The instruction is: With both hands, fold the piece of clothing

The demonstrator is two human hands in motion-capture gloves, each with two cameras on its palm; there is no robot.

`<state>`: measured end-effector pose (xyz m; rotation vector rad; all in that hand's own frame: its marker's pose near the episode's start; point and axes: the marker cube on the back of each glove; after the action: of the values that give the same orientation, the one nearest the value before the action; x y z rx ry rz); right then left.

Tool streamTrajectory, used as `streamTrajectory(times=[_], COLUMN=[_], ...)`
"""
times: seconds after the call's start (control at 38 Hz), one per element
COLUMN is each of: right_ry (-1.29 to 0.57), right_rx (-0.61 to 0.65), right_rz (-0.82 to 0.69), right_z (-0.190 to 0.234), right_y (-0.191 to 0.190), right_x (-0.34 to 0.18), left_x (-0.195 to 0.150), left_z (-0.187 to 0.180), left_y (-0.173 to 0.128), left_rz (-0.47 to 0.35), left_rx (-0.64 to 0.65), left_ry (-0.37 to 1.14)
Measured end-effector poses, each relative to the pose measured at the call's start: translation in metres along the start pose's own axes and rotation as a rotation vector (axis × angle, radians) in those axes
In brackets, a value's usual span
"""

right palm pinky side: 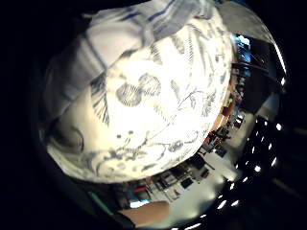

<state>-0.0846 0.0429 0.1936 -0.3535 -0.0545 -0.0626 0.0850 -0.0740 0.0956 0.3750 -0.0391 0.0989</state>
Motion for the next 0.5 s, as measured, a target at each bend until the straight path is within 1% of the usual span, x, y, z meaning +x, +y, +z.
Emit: streamTrajectory(times=[0.05,0.13,0.16,0.21,0.26,0.37,0.39,0.42,0.5], right_ry=[-0.019,-0.033,-0.036,-0.054,-0.107,-0.36,-0.374,-0.349,-0.189], right_rx=[0.102,0.304,0.355,0.414,0.427,0.375,0.365,0.357,0.327], right_rz=[0.012,0.057,0.069,0.083,0.069,-0.091,-0.099,-0.086,-0.044], right_z=[0.001,0.005,0.003,-0.005,-0.014,-0.019,-0.014,-0.007,0.012], right_y=[-0.023,-0.083,-0.096,-0.108,-0.109,-0.095,-0.099,-0.105,-0.117], right_x=[0.007,0.034,0.041,0.051,0.054,0.041,0.04,0.042,0.037], left_x=[0.001,0.0,-0.002,-0.007,-0.009,-0.012,-0.014,-0.015,-0.016], left_z=[-0.004,-0.012,-0.014,-0.019,-0.023,-0.027,-0.028,-0.028,-0.029], left_y=[0.001,0.005,0.006,0.008,0.008,0.007,0.008,0.008,0.009], left_rz=[0.009,0.022,0.02,0.017,0.021,0.01,0.003,-0.002,-0.006], left_rx=[-0.018,-0.057,-0.064,-0.064,-0.041,-0.007,-0.007,-0.009,-0.016], left_ry=[0.019,0.049,0.042,0.025,0.024,0.018,0.008,-0.001,-0.016])
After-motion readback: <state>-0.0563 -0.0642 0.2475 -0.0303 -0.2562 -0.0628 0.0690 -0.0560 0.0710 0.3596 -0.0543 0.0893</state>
